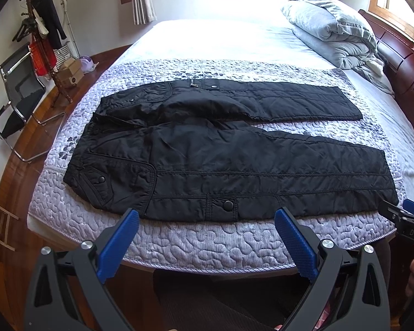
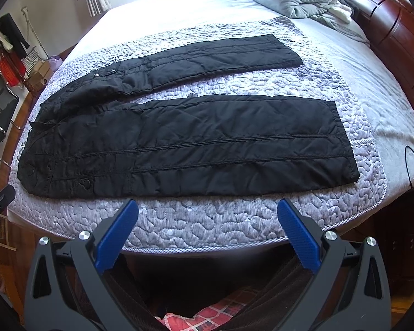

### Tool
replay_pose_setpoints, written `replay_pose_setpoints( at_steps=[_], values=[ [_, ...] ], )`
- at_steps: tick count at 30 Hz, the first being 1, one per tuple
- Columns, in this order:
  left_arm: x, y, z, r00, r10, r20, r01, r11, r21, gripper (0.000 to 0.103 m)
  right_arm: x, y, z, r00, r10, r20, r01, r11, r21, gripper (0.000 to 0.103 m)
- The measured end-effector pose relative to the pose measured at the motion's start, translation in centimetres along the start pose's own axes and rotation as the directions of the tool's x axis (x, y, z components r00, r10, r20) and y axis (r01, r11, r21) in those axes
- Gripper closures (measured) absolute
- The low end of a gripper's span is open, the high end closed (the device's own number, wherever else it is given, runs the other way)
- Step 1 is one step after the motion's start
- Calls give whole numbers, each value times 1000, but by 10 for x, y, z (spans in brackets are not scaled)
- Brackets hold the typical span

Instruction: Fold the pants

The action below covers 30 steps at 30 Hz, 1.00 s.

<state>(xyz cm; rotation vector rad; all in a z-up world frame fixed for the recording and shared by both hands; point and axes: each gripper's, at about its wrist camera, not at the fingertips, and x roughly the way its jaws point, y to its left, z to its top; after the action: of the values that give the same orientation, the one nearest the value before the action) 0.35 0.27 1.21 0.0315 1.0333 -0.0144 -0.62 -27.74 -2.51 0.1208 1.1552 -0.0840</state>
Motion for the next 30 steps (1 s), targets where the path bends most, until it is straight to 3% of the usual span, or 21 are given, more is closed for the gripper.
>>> replay_pose_setpoints(
  at_steps=[30],
  values=[
    [3,-7,5,1000,4,-2,-4,1000,16,4,0,-3,3,1000,-1,-1,1,1000,7,2]
  ],
)
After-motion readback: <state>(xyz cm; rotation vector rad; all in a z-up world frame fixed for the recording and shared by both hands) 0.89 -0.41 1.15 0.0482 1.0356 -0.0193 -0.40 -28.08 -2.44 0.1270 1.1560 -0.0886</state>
